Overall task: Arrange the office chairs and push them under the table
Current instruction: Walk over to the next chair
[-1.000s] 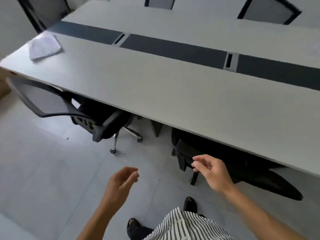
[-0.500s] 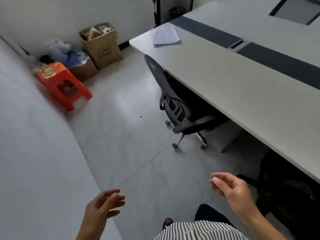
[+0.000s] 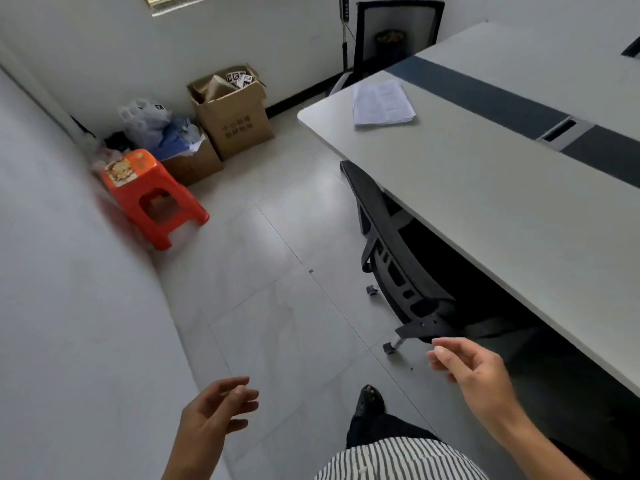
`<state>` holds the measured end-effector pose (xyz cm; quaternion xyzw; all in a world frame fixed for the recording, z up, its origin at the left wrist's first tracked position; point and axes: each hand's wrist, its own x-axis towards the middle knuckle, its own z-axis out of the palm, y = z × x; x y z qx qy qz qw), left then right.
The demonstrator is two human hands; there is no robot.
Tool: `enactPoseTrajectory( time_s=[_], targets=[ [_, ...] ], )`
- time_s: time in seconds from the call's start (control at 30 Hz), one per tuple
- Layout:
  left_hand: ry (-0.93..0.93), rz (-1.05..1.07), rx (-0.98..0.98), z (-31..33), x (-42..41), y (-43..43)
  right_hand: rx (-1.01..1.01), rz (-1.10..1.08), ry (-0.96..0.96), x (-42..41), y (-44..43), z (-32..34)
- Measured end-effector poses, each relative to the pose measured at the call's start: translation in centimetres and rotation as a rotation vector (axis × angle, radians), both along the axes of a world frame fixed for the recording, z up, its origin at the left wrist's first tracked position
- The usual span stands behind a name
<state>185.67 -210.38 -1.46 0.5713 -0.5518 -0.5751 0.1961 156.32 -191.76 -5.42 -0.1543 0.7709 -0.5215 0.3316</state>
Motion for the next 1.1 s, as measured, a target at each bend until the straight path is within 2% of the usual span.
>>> enactPoseTrajectory(
  time_s=[0.1, 0.23, 0.3, 0.4, 0.47, 0.6, 0.7, 0.77, 0.83, 0.93, 0.97, 1.03, 1.1],
  targets=[
    [0.018, -0.061, -0.069, 2.4, -3.6, -5.9, -0.046, -0.010, 0.063, -2.9, -6.9, 1.7],
    [0.042, -0.111, -0.087, 3.4, -7.8, -11.7, 0.047, -0.011, 0.338, -6.8, -15.2, 2.1],
    [0.054, -0.158, -0.068, 3.3, -9.9, -14.0, 0.180, 0.024, 0.436, -8.7, -19.0, 1.6],
    [0.041, -0.265, -0.022, 2.2, -12.8, -17.8, 0.515, 0.194, 0.388, -10.3, -23.6, -0.5],
    [0.035, -0.363, 0.000, 1.6, -14.8, -21.0, 0.693, 0.276, 0.429, -9.9, -25.3, -2.4],
    [-0.020, -0.627, -0.018, 0.7, -20.0, -27.1, 0.835, 0.215, 0.556, -8.2, -24.7, -3.2],
    [-0.080, -0.889, -0.183, -0.2, -25.1, -30.2, 0.894, 0.198, 0.515, -7.3, -23.2, -2.2],
    [-0.093, -1.047, -0.385, -1.1, -29.0, -30.9, 0.888, 0.164, 0.444, -7.0, -21.7, -1.5],
    [-0.075, -1.213, -0.631, -2.5, -32.5, -30.1, 0.817, 0.058, 0.336, -6.7, -19.7, -1.0],
    [-0.141, -1.485, -0.846, -5.6, -35.7, -27.3, 0.723, -0.177, 0.197, -6.7, -16.3, -0.6],
    [-0.200, -1.548, -0.927, -6.6, -36.0, -26.4, 0.738, -0.270, 0.232, -6.7, -15.1, -0.8],
    [-0.281, -1.587, -1.070, -8.2, -36.0, -25.2, 0.851, -0.450, 0.424, -6.9, -12.9, -1.8],
    [-0.290, -1.567, -1.126, -8.9, -36.2, -24.7, 0.946, -0.551, 0.585, -7.2, -11.5, -3.1]
  ],
)
